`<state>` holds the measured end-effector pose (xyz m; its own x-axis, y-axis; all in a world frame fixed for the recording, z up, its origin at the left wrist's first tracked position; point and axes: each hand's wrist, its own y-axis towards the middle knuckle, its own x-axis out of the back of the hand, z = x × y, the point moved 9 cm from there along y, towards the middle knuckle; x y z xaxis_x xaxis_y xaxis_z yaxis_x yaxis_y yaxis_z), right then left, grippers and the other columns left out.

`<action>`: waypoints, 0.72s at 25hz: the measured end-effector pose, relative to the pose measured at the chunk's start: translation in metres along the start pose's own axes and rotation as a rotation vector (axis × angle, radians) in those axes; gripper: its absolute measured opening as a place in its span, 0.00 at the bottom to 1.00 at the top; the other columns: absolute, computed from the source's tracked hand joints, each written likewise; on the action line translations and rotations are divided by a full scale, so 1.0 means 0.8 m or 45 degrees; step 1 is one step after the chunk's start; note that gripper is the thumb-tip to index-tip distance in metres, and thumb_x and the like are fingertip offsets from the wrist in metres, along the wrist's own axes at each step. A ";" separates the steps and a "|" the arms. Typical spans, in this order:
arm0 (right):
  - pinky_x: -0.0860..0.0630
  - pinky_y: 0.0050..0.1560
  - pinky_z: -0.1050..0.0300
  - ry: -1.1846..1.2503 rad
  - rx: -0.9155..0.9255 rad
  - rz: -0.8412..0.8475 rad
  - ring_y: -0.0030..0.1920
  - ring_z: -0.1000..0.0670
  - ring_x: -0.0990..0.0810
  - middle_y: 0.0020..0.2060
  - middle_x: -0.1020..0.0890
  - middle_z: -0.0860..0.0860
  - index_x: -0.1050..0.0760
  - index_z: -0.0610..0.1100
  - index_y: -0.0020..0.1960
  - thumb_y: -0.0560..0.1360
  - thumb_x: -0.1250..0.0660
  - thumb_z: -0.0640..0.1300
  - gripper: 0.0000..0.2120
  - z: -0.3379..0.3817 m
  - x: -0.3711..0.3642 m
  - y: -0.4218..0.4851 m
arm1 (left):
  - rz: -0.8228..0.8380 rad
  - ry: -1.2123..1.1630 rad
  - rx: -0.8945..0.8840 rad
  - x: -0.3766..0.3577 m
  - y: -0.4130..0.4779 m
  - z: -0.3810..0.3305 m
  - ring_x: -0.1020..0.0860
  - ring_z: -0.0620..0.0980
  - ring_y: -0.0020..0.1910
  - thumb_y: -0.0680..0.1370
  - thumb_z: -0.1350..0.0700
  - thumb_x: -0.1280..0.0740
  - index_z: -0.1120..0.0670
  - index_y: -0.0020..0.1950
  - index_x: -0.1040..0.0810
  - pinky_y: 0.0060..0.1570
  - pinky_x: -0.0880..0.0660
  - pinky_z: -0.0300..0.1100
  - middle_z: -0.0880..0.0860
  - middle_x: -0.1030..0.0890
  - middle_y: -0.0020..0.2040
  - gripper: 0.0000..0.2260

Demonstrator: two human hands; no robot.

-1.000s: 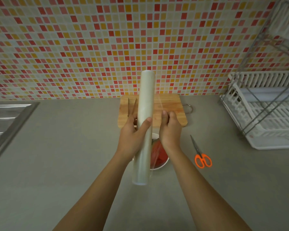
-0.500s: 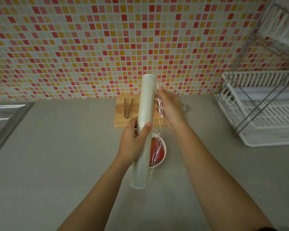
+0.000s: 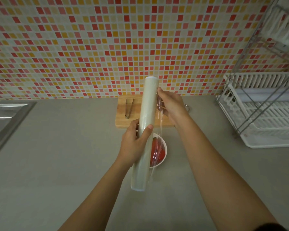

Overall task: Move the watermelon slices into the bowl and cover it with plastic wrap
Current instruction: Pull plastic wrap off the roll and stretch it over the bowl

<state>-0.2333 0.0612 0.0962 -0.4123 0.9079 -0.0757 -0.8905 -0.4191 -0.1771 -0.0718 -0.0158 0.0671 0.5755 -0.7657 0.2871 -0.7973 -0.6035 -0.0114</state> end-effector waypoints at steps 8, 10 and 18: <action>0.19 0.44 0.56 -0.097 0.314 -0.282 0.39 0.56 0.21 0.38 0.19 0.54 0.22 0.51 0.41 0.74 0.32 0.49 0.04 0.033 0.026 -0.014 | -0.004 -0.005 -0.042 -0.007 0.001 -0.005 0.22 0.34 0.44 0.76 0.43 0.35 0.46 0.64 0.30 0.33 0.27 0.25 0.38 0.23 0.48 0.18; 0.19 0.46 0.53 -0.031 0.311 -0.351 0.39 0.56 0.21 0.39 0.20 0.53 0.23 0.49 0.44 0.75 0.34 0.48 0.04 0.032 0.030 -0.016 | 0.015 -0.006 -0.050 -0.010 0.002 -0.009 0.24 0.29 0.43 0.76 0.43 0.35 0.47 0.65 0.29 0.34 0.27 0.25 0.38 0.23 0.48 0.19; 0.23 0.44 0.64 -0.140 0.375 -0.416 0.44 0.54 0.20 0.44 0.18 0.51 0.24 0.45 0.50 0.77 0.38 0.53 0.13 0.035 0.040 -0.017 | -0.025 0.089 -0.160 -0.014 0.005 -0.023 0.23 0.31 0.43 0.76 0.44 0.34 0.49 0.65 0.27 0.37 0.29 0.23 0.37 0.23 0.47 0.19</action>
<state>-0.2395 0.0956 0.1238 -0.1041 0.9936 0.0450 -0.9876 -0.1086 0.1135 -0.0849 -0.0056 0.0813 0.5804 -0.7342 0.3524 -0.8052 -0.5821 0.1134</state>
